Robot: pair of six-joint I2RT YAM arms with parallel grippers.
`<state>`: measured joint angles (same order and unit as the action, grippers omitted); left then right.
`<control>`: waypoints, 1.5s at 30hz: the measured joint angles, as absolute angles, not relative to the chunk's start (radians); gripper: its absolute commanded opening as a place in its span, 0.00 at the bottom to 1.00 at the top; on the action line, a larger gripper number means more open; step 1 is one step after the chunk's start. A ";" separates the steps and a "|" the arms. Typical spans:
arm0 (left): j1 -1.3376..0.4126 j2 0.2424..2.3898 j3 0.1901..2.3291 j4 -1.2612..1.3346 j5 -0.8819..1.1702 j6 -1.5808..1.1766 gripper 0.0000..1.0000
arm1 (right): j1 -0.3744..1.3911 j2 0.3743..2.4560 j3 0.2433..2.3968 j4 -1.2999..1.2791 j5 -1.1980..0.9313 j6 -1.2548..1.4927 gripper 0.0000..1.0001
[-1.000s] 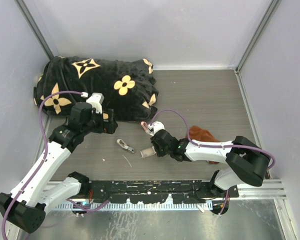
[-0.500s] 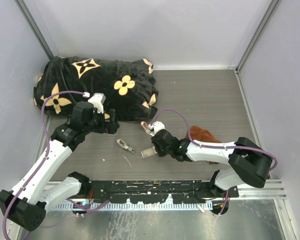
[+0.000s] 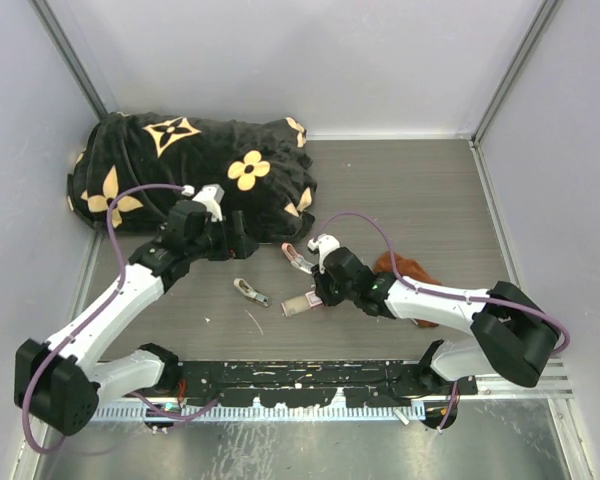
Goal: Load the staples into the stapler
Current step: Pick up the staple from the staple box.
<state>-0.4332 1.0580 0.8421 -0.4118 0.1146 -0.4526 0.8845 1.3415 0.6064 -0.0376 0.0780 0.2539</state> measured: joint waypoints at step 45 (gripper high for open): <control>-0.595 1.659 0.933 0.041 0.214 -0.504 0.37 | 0.863 1.267 0.519 0.023 0.005 0.240 0.12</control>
<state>-0.5945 1.6588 0.9329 0.0406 0.2142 -0.5037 0.8635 1.2667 0.5190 0.0231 0.0048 0.2401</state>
